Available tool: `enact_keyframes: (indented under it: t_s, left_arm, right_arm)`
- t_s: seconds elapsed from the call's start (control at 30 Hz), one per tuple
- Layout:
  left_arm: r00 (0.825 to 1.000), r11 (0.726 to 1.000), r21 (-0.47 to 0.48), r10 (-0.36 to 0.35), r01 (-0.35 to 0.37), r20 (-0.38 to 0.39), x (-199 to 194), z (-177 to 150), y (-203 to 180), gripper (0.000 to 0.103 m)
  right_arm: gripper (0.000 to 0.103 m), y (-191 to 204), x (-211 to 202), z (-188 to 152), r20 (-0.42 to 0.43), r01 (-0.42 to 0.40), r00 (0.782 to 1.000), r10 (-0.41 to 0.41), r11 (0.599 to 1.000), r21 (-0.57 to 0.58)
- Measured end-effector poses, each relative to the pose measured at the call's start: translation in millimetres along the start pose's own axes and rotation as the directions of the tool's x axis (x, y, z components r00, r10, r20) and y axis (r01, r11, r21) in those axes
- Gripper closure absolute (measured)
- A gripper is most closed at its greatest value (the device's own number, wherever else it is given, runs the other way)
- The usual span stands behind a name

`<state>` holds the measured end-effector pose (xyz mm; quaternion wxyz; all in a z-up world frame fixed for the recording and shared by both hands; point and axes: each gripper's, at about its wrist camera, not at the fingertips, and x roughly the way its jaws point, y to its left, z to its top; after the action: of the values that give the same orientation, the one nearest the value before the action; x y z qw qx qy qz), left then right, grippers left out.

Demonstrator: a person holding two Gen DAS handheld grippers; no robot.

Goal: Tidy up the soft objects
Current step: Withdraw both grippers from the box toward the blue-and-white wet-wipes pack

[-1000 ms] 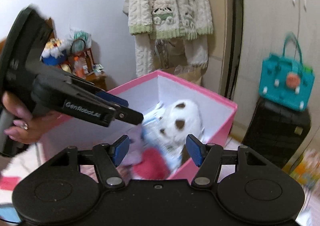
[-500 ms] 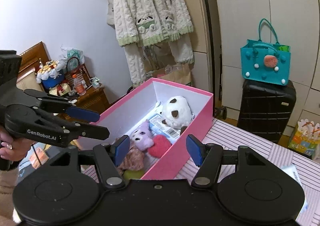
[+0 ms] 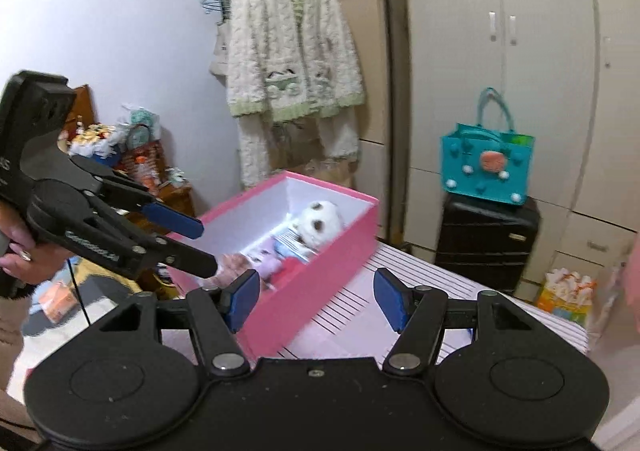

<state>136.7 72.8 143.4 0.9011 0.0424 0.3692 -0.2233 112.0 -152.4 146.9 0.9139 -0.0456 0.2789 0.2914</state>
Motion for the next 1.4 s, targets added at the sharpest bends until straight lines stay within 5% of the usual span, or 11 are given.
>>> enact_keyframes:
  t_s: [0.3, 0.43, 0.63, 1.0, 1.4]
  left_arm:
    - [0.989, 0.987, 0.076, -0.144, 0.141, 0.026, 30, 3, -59, 0.044]
    - [0.983, 0.979, 0.101, -0.182, 0.178, 0.034, 54, 9, -80, 0.041]
    - [0.974, 0.969, 0.107, -0.228, 0.224, 0.019, 99, 18, -101, 0.038]
    - [0.963, 0.963, -0.004, -0.269, 0.270, 0.012, 188, 32, -106, 0.035]
    - [0.981, 0.978, -0.120, -0.181, 0.173, -0.063, 293, 56, -98, 0.035]
  right_arm:
    - [0.035, -50, -23, -53, -0.002, 0.095, 0.995, -0.095, 0.989, 0.111]
    - [0.035, -57, -31, -81, 0.029, 0.279, 0.959, -0.282, 0.956, 0.087]
    - [0.035, -83, -25, -112, 0.004, 0.345, 0.938, -0.348, 0.930, 0.125]
    - [0.033, -135, 24, -149, -0.023, 0.292, 0.955, -0.294, 0.929, 0.229]
    - [0.033, -162, 76, -162, -0.115, 0.308, 0.951, -0.286, 0.894, 0.327]
